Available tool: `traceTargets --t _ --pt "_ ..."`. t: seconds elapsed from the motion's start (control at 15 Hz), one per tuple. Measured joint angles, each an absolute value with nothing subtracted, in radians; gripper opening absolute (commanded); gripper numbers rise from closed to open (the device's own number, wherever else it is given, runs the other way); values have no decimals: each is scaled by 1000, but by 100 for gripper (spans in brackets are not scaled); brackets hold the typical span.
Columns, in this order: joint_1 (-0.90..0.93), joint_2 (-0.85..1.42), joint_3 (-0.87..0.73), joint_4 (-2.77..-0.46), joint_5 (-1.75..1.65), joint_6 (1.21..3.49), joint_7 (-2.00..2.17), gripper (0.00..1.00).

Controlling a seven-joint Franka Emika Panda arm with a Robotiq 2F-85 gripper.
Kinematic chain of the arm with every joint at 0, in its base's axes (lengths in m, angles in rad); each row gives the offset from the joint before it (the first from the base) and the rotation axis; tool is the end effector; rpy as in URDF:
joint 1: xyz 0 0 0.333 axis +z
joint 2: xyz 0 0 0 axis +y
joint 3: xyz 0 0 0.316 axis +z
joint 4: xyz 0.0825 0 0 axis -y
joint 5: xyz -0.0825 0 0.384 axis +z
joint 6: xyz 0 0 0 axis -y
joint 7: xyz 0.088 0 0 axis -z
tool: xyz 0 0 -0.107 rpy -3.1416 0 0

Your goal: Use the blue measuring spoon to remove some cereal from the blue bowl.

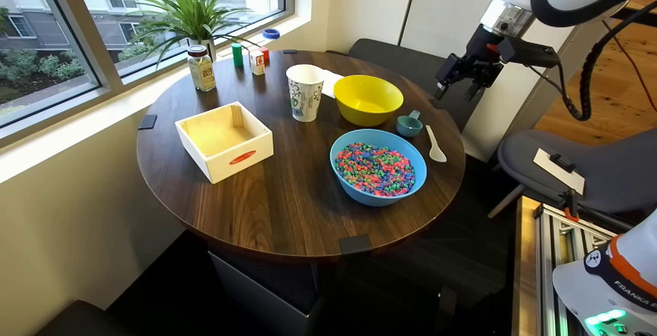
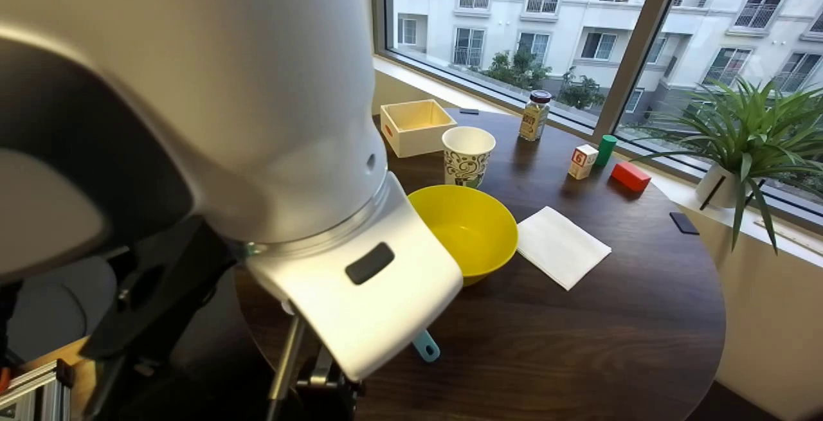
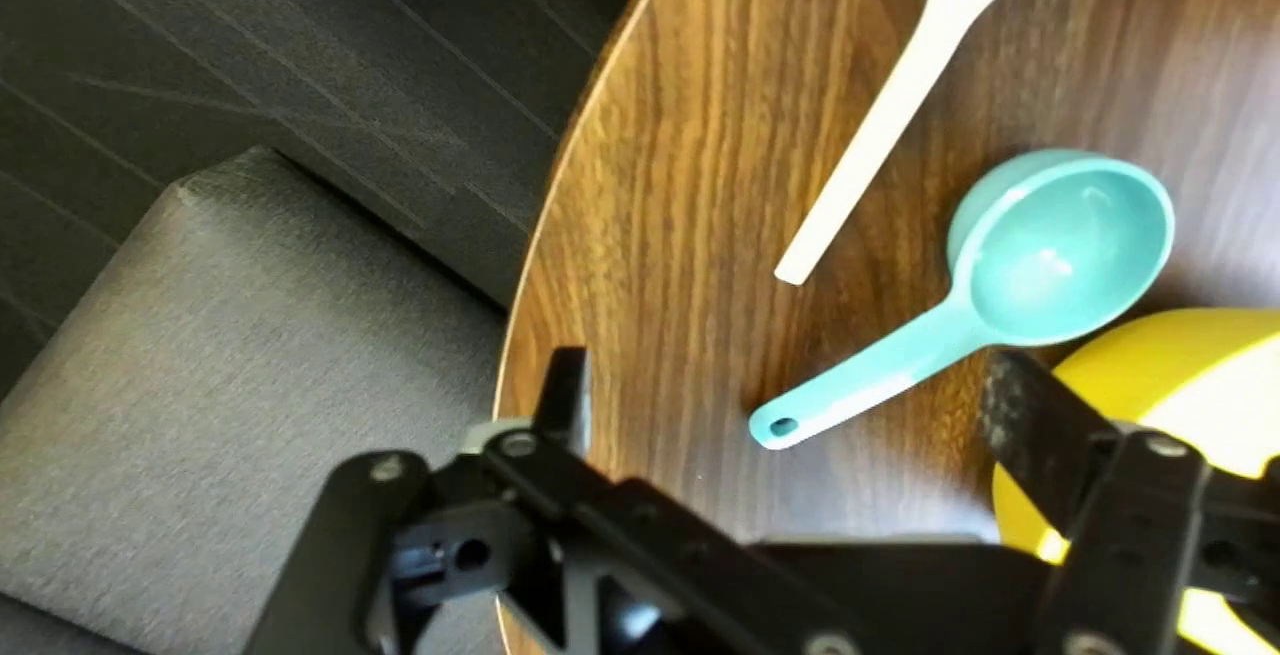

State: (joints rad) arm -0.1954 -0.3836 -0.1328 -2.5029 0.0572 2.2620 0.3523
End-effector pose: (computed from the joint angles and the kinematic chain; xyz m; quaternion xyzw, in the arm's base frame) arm 0.4088 -0.1385 0.4324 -0.9347 0.3453 -0.0685 0.0491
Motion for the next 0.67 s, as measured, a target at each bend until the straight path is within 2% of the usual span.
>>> traceTargets --t 0.67 --pt "-191 -318 -130 -2471 134 2291 368 100"
